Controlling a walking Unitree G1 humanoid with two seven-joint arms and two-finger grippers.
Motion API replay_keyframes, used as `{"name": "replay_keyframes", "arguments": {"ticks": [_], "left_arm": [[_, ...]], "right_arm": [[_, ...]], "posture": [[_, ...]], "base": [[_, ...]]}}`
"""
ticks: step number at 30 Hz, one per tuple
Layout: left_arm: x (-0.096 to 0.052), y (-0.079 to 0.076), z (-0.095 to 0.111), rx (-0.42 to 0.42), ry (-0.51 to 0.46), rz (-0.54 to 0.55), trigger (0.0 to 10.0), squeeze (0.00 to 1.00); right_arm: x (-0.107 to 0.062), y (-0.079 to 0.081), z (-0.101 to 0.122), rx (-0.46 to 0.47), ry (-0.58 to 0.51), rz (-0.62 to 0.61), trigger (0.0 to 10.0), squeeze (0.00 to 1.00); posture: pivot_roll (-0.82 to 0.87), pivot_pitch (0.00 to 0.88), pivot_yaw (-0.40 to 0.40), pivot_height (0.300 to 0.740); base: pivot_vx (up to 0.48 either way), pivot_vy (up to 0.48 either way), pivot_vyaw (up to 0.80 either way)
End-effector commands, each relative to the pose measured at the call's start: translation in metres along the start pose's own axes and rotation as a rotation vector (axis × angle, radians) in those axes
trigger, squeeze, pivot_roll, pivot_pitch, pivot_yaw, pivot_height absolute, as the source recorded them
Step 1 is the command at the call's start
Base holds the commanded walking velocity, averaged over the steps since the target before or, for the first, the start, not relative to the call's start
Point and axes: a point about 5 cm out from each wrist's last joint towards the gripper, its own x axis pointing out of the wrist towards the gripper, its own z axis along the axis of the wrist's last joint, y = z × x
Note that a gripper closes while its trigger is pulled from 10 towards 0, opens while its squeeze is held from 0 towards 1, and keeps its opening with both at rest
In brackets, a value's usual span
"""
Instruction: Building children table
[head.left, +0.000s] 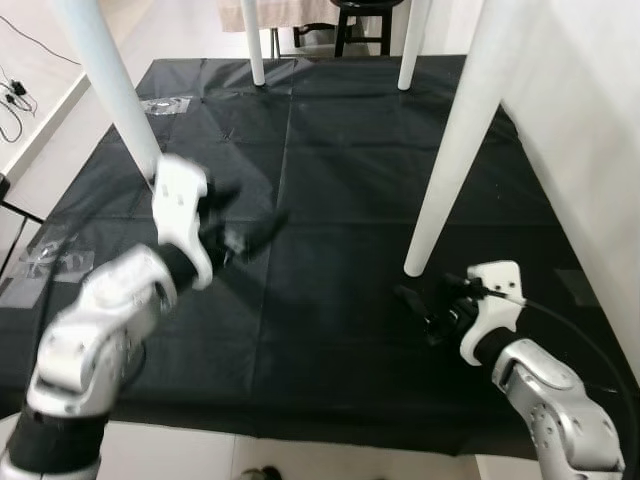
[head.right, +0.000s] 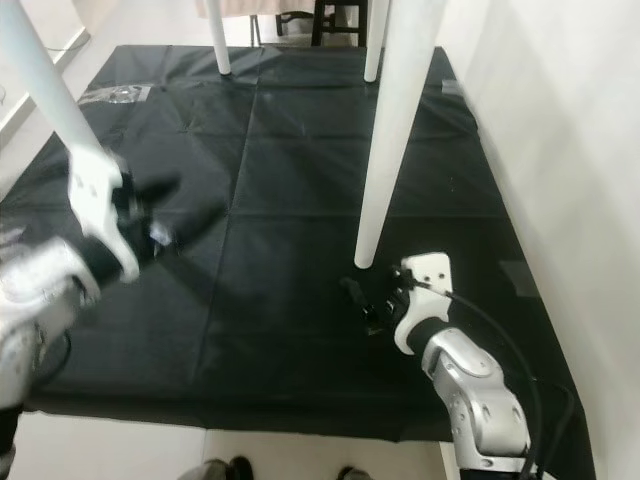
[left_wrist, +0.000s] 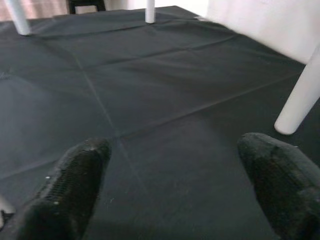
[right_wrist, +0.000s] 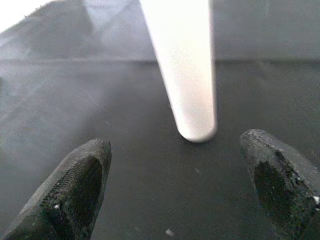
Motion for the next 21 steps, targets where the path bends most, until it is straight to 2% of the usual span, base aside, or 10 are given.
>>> {"name": "replay_keyframes", "arguments": {"ticks": [1, 2, 3, 4, 5, 6, 10, 11, 13, 21], "left_arm": [[-0.005, -0.009, -0.013, -0.005, 0.03, 0.022, 10.0, 0.29], [-0.005, -0.009, -0.013, -0.005, 0.03, 0.022, 10.0, 0.29], [-0.006, -0.013, -0.023, -0.012, 0.061, 0.045, 10.0, 0.0], [-0.006, -0.015, -0.03, -0.021, 0.077, 0.067, 10.0, 0.0], [-0.005, -0.015, -0.037, -0.044, 0.084, 0.09, 10.0, 0.0], [-0.003, -0.014, -0.043, -0.057, 0.093, 0.108, 10.0, 0.0], [-0.001, -0.012, -0.052, -0.078, 0.112, 0.144, 10.0, 0.0], [-0.002, -0.01, -0.058, -0.088, 0.126, 0.183, 10.0, 0.0], [-0.003, -0.008, -0.059, -0.076, 0.124, 0.198, 10.0, 0.0], [-0.008, 0.0, -0.067, -0.043, 0.138, 0.262, 10.0, 0.0]], "right_arm": [[-0.003, 0.007, 0.012, -0.003, -0.06, 0.074, 10.0, 1.0], [-0.003, 0.007, 0.012, -0.003, -0.06, 0.074, 10.0, 1.0], [-0.001, 0.011, 0.018, -0.019, -0.092, 0.111, 10.0, 1.0], [0.003, 0.014, 0.024, -0.031, -0.12, 0.129, 10.0, 1.0], [0.009, 0.017, 0.028, -0.025, -0.15, 0.136, 10.0, 0.59], [0.017, 0.019, 0.03, -0.013, -0.168, 0.134, 10.0, 0.0], [0.032, 0.025, 0.03, -0.005, -0.18, 0.128, 10.0, 0.0], [0.046, 0.032, 0.03, -0.004, -0.191, 0.117, 10.0, 0.0], [0.057, 0.035, 0.032, 0.013, -0.218, 0.089, 10.0, 0.0], [0.072, 0.026, 0.01, -0.015, -0.134, -0.027, 10.0, 0.0]], "posture": [[0.06, 0.181, -0.016, 0.74], [0.06, 0.181, -0.016, 0.74], [0.06, 0.173, -0.024, 0.74], [0.06, 0.171, -0.026, 0.74], [0.07, 0.163, -0.029, 0.74], [0.06, 0.153, -0.03, 0.74], [0.06, 0.143, -0.027, 0.74], [0.06, 0.13, -0.034, 0.74], [0.07, 0.127, -0.04, 0.74], [0.07, 0.115, -0.049, 0.74]], "base": [[0.0, 0.0, 0.0], [0.0, 0.0, 0.0], [0.0, 0.0, 0.0], [0.0, 0.0, 0.0], [0.0, 0.0, 0.0], [0.0, 0.0, 0.0], [0.0, 0.0, 0.0], [0.0, 0.0, 0.0], [0.0, 0.0, 0.0], [-0.191, 0.0, 0.0]]}}
